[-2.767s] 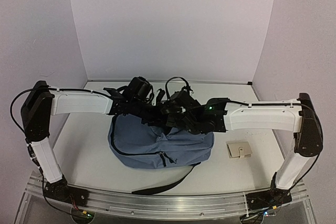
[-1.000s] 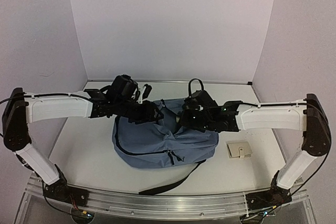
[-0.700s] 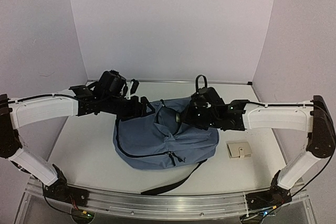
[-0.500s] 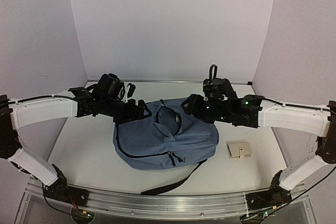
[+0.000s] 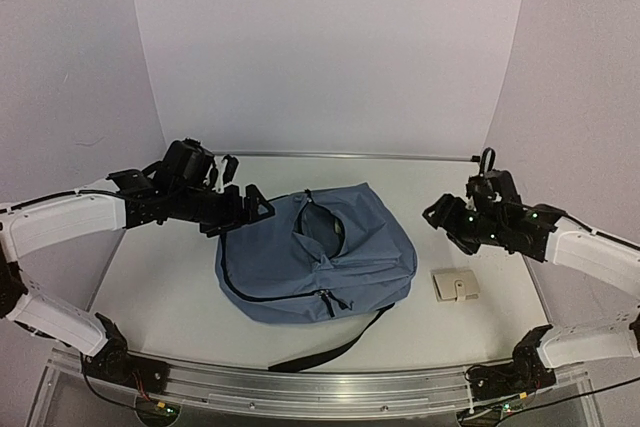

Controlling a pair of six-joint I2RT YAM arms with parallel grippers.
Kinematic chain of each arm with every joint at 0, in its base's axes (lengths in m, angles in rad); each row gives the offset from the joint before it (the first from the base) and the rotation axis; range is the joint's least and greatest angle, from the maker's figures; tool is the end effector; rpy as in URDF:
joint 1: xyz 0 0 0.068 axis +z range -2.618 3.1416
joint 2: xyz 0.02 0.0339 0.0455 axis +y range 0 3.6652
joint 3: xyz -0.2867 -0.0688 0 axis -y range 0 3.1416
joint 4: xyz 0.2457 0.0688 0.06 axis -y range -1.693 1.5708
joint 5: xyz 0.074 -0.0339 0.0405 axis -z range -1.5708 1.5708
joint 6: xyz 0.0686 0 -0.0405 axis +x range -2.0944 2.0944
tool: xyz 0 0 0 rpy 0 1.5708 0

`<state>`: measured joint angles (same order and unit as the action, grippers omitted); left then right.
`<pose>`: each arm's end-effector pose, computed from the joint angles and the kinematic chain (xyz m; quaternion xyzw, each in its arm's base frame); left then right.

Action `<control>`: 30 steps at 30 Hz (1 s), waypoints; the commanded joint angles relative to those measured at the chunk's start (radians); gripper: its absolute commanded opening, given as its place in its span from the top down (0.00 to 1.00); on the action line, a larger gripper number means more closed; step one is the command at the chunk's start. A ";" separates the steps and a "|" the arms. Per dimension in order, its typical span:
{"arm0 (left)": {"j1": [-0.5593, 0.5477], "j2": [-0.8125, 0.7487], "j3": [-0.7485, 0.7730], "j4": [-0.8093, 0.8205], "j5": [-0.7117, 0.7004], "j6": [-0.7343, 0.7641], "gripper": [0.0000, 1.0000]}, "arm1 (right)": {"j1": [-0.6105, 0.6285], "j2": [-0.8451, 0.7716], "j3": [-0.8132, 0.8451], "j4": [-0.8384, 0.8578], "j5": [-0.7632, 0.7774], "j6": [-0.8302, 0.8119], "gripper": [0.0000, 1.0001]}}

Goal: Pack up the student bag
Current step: Pick up the personal item from the center of the board.

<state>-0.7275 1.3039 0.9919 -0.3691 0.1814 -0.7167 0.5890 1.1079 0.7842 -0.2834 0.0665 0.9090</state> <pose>0.2207 -0.2131 0.2827 0.0438 0.8987 -0.3446 0.2676 0.2195 0.1412 0.2675 0.1563 0.8719 0.2938 0.3593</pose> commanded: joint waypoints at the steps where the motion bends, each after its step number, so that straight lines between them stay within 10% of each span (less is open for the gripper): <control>1: 0.019 -0.035 -0.015 -0.030 0.000 -0.022 0.03 | -0.150 -0.044 -0.149 -0.015 -0.135 0.033 0.22; 8: 0.034 -0.062 -0.019 -0.030 -0.005 -0.034 0.01 | -0.325 -0.142 -0.344 -0.005 -0.205 0.164 0.24; 30: 0.065 -0.071 -0.043 -0.040 0.016 -0.027 0.00 | -0.342 -0.104 -0.430 0.011 -0.131 0.401 0.39</control>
<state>-0.6727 1.2629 0.9413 -0.4156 0.1898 -0.7566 0.2508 0.9699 0.3508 -0.2904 -0.0940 1.2787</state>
